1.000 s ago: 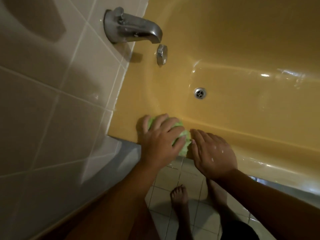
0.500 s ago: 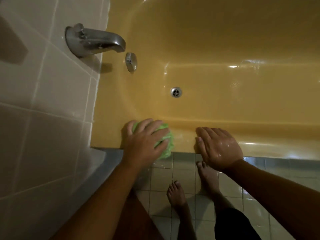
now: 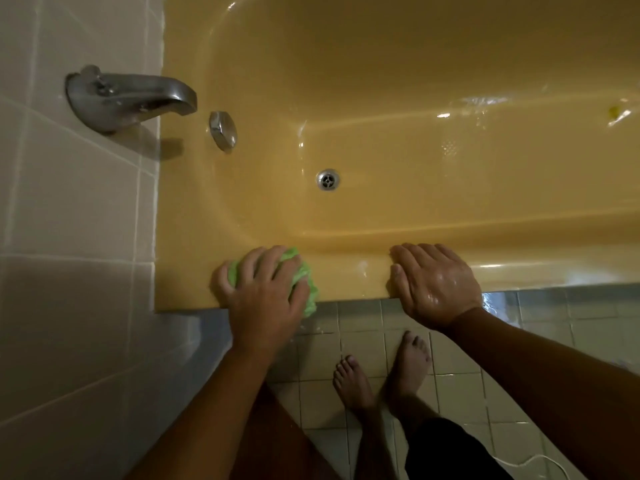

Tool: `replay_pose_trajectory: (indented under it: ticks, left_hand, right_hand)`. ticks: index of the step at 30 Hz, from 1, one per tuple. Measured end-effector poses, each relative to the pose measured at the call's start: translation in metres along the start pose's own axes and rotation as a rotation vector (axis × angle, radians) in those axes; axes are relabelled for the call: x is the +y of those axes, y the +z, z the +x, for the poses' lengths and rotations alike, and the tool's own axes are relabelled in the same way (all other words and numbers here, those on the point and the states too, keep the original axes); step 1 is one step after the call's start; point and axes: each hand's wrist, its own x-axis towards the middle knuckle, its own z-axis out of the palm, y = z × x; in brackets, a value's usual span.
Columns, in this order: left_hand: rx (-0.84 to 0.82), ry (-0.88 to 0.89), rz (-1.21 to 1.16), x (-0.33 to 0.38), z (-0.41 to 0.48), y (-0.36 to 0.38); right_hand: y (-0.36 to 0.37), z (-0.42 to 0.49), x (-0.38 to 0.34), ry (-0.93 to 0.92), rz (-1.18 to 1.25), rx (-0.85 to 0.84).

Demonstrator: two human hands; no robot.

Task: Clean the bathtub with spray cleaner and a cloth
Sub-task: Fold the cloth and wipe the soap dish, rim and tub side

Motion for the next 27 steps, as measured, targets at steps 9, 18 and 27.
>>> replay_pose_trajectory:
  ticks: [9,18,27]
  left_hand:
    - [0.014,0.265,-0.025,0.060,0.022,0.011]
    - [-0.075,0.363,-0.044,0.146,0.037,0.015]
    - [-0.066,0.175,0.025,0.132,0.015,0.015]
  right_hand:
    - [-0.004,-0.017,0.032,-0.032,-0.012,0.070]
    - [0.002,-0.030,0.048,-0.022,-0.016,0.112]
    - [-0.006,-0.048,0.084,-0.011,-0.023,0.192]
